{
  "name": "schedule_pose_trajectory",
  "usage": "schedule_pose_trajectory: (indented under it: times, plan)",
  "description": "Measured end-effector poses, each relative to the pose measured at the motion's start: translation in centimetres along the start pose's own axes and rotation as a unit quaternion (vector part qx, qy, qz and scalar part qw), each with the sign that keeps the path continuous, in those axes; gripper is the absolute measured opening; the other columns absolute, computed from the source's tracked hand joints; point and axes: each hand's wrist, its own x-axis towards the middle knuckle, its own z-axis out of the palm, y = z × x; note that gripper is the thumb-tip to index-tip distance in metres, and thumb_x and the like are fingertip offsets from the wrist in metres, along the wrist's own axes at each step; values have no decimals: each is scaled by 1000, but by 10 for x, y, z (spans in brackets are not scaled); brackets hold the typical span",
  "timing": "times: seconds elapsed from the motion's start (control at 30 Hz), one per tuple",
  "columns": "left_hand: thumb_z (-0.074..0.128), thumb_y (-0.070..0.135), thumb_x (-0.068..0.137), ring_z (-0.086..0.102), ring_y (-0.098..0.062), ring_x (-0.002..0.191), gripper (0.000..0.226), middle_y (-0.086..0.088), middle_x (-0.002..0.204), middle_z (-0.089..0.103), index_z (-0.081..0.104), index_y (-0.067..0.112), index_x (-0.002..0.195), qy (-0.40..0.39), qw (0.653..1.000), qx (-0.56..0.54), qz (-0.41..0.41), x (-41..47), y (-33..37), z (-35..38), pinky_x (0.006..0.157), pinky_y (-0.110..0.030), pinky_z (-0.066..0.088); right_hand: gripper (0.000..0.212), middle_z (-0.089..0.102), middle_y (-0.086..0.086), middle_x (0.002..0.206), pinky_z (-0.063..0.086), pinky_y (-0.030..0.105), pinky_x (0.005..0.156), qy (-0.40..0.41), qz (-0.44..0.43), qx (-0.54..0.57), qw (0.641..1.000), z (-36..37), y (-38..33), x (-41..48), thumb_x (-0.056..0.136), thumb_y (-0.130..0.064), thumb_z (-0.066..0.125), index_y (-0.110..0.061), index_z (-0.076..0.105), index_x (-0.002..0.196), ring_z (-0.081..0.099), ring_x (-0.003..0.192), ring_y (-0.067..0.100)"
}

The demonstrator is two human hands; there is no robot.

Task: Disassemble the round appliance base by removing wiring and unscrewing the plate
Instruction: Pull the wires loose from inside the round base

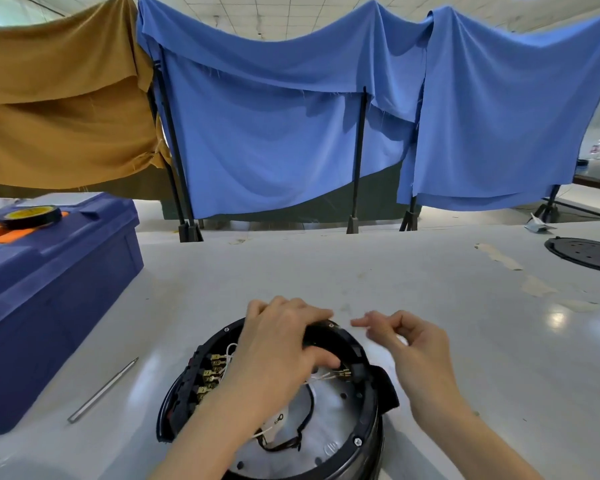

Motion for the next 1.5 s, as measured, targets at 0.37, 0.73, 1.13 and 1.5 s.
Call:
schedule_pose_trajectory:
  times: [0.37, 0.73, 1.13, 1.5]
  plan:
    - [71, 36, 82, 56, -7, 102, 27, 13, 103, 68, 69, 31, 108, -63, 997, -28, -20, -2, -6, 9, 83, -20, 40, 32, 65, -1, 63, 43, 28, 53, 107, 34, -289, 951, 0, 51, 67, 89, -34, 67, -9, 62, 71, 61, 56, 14]
    - [75, 31, 78, 59, -5, 86, 15, 10, 87, 69, 72, 26, 91, -96, 993, -72, -11, -5, -4, 12, 79, -23, 47, 29, 72, -6, 69, 49, 23, 66, 0, -14, -210, 978, 4, 19, 50, 94, -31, 59, -15, 74, 75, 67, 67, 10]
    - [56, 45, 89, 31, -8, 88, 16, 15, 88, 46, 52, 30, 90, -35, 994, 57, 89, -15, 7, 21, 80, -24, 19, 24, 76, -12, 87, 55, 21, 79, -143, -8, -105, 984, 15, 10, 10, 83, -7, 66, -28, 77, 87, 70, 88, 3]
    - [87, 27, 48, 55, -13, 63, 35, 8, 64, 56, 58, 22, 67, -72, 969, 186, 147, -14, 20, 24, 57, -23, 42, 30, 76, -10, 87, 55, 22, 80, -137, -1, -75, 988, 16, 11, 7, 80, -6, 65, -33, 77, 81, 70, 89, 4]
